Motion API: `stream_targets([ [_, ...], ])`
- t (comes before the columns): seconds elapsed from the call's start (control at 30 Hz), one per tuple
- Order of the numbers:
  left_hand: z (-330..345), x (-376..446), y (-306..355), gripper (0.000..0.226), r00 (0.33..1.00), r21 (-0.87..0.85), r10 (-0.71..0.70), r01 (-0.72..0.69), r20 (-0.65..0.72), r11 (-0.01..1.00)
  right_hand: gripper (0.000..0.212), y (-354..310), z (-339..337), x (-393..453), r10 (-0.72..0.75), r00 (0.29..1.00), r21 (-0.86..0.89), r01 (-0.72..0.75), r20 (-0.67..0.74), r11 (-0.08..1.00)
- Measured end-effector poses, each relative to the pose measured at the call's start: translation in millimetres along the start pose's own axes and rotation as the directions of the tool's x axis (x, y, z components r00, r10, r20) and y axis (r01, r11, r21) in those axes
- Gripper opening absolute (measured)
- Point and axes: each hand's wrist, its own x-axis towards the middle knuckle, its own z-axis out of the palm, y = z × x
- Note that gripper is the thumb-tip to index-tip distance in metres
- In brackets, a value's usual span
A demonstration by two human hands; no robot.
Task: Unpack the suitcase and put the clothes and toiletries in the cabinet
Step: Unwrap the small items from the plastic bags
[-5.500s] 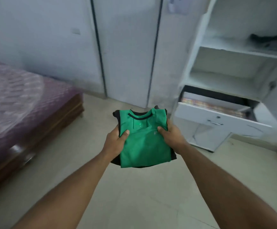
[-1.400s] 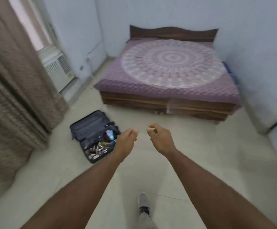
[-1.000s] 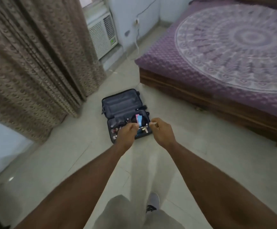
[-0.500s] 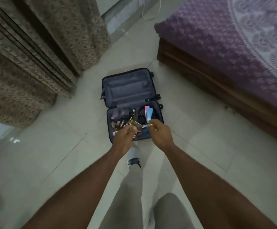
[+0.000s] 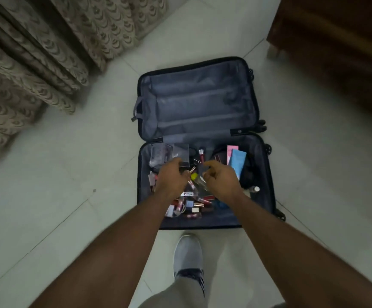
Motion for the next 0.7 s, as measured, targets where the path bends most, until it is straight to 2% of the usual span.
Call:
stream_targets([
  [0.1, 21.6, 38.1, -27.7, 0.055, 0.996, 0.271, 0.086, -0.074, -0.03, 0.96, 0.039, 25.2, 27.2, 31.1, -0.036, 0.998, -0.087, 0.041, 0.051, 0.995],
  [0.2, 32.4, 73.2, -48.7, 0.084, 0.989, 0.55, 0.15, -0.123, -0.004, 0.826, 0.042, 36.5, 39.8, 58.5, -0.076, 0.991, -0.136, 0.09, 0.109, 0.987],
  [0.27, 40.3, 94.2, -60.0, 0.098, 0.985, 0.657, 0.173, -0.143, 0.019, 0.741, 0.043, 41.1, 44.6, 74.3, -0.107, 0.988, -0.151, 0.123, 0.109, 0.981],
  [0.4, 54.6, 114.6, -69.3, 0.102, 0.966, 0.82, 0.257, -0.18, 0.041, 0.543, 0.042, 57.1, 50.4, 93.4, -0.172, 0.982, -0.162, 0.183, 0.082, 0.97],
  [0.5, 53.4, 116.5, -72.9, 0.095, 0.946, 0.867, 0.321, -0.192, 0.039, 0.46, 0.042, 70.4, 47.2, 93.3, -0.177, 0.977, -0.195, 0.198, 0.12, 0.96],
  [0.57, 49.0, 114.4, -75.0, 0.081, 0.932, 0.838, 0.361, -0.209, 0.015, 0.504, 0.042, 74.7, 40.7, 91.3, -0.18, 0.974, -0.216, 0.207, 0.139, 0.954],
  [0.63, 45.0, 107.3, -68.5, 0.065, 0.909, 0.728, 0.407, -0.218, -0.091, 0.65, 0.04, 75.0, 30.0, 89.2, -0.172, 0.98, -0.181, 0.189, 0.104, 0.965],
  [0.7, 42.9, 96.0, -51.0, 0.049, 0.859, 0.559, 0.442, -0.239, -0.259, 0.794, 0.042, 73.4, 17.1, 89.4, -0.156, 0.987, -0.101, 0.159, 0.039, 0.982],
])
